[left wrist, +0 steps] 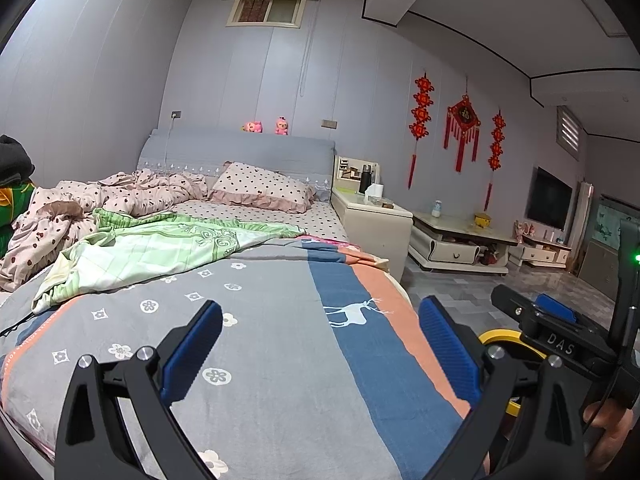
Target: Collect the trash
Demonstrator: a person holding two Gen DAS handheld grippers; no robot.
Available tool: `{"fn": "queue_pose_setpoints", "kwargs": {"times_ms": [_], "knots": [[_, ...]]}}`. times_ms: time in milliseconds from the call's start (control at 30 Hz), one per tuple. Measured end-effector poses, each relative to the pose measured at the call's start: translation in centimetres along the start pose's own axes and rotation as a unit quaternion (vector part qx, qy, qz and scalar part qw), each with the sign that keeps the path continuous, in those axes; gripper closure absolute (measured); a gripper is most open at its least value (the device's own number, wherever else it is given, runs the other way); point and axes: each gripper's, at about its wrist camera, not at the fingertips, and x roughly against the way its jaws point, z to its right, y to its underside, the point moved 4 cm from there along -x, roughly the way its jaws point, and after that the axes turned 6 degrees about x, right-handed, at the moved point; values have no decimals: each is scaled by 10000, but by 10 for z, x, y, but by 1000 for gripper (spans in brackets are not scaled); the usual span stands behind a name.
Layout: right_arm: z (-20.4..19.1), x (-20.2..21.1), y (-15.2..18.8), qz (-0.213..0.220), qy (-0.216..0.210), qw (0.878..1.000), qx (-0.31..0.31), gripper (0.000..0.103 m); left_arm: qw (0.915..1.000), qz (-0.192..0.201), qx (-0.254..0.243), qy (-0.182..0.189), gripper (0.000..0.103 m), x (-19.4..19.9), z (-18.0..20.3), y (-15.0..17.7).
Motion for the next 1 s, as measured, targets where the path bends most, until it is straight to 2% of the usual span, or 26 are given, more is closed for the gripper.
{"fn": "queue_pose_setpoints", "kwargs": {"times_ms": [1000], "knots": [[4, -7, 13, -138, 45, 9998, -106, 8, 10000, -36, 36, -9, 8, 2, 8, 4]]}}
